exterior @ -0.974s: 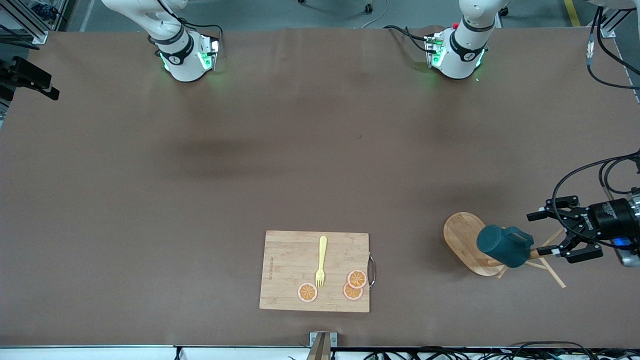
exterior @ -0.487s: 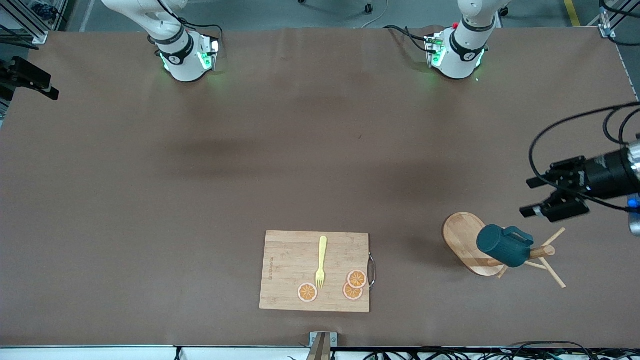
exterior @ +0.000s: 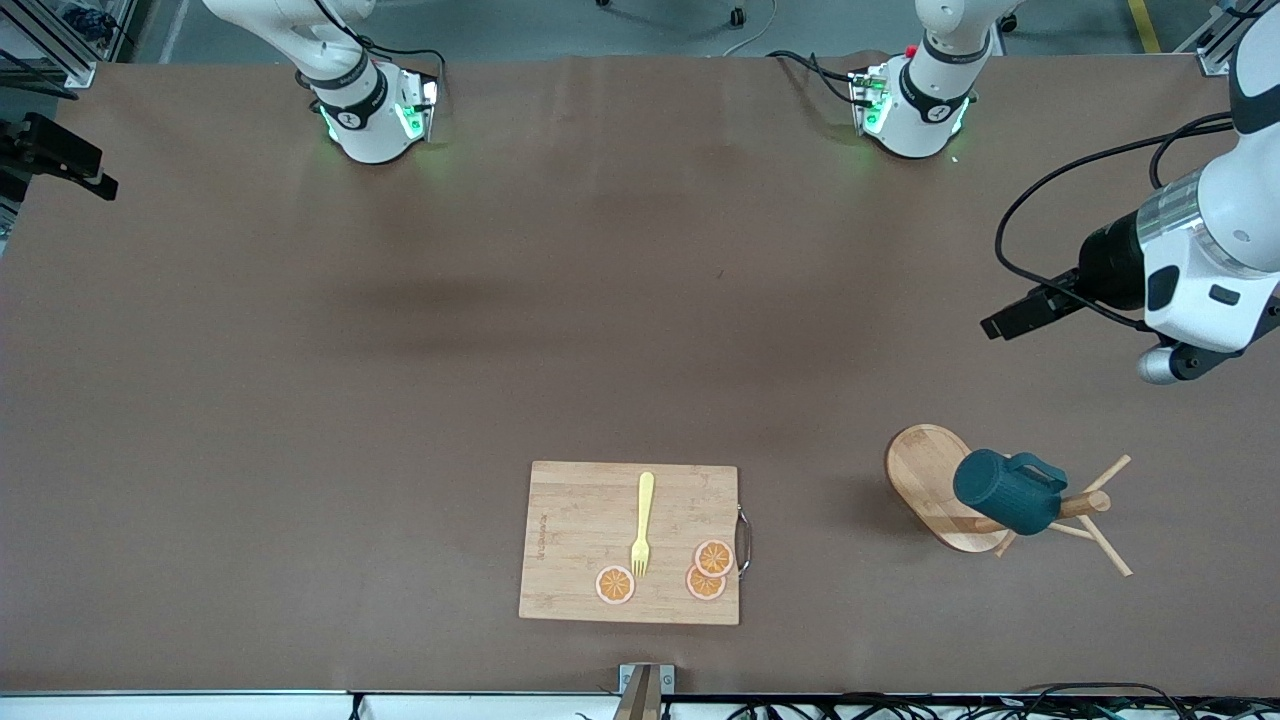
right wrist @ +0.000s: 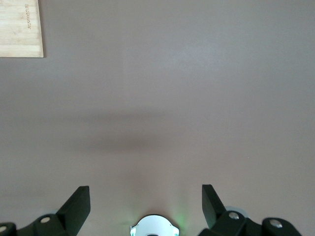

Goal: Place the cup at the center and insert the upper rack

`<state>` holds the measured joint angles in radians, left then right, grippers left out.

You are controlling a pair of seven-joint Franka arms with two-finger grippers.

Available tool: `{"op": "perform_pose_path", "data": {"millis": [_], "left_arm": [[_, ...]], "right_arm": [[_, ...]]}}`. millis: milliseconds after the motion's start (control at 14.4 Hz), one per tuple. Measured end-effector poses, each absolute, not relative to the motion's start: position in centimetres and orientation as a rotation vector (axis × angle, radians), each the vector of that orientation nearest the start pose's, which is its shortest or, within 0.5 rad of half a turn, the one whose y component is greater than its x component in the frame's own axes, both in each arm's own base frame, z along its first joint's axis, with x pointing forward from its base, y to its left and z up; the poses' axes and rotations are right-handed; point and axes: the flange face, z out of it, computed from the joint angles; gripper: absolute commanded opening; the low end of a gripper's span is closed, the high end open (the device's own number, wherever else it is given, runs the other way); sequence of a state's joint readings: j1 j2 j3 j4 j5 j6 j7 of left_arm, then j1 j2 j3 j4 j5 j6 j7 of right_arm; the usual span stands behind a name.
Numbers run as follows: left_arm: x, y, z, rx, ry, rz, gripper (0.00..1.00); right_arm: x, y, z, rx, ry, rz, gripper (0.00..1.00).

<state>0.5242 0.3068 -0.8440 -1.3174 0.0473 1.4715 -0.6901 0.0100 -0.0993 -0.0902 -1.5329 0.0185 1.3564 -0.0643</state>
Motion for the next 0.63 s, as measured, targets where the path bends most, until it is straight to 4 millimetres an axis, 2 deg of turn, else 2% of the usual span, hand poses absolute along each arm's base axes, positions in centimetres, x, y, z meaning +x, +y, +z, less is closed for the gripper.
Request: {"op": "perform_pose_path", "data": {"millis": [209,348,626], "left_arm": [[59.4,-8.2,62.2,-3.201,-0.337,0.139,1.0],[57.6,-7.5,63.6,-3.15,-0.195,0.119,1.0],[53.7,-7.0,65.3,-3.092,-0.155,0.093,1.0]], "right_arm": [[49.8,-4.1,67.6,-3.107,0.019,0.117,1.0],[49.8,-4.1,67.6,-3.107,0.019,0.117,1.0],[49.8,-4.1,67.6,-3.107,0.019,0.117,1.0]]}}
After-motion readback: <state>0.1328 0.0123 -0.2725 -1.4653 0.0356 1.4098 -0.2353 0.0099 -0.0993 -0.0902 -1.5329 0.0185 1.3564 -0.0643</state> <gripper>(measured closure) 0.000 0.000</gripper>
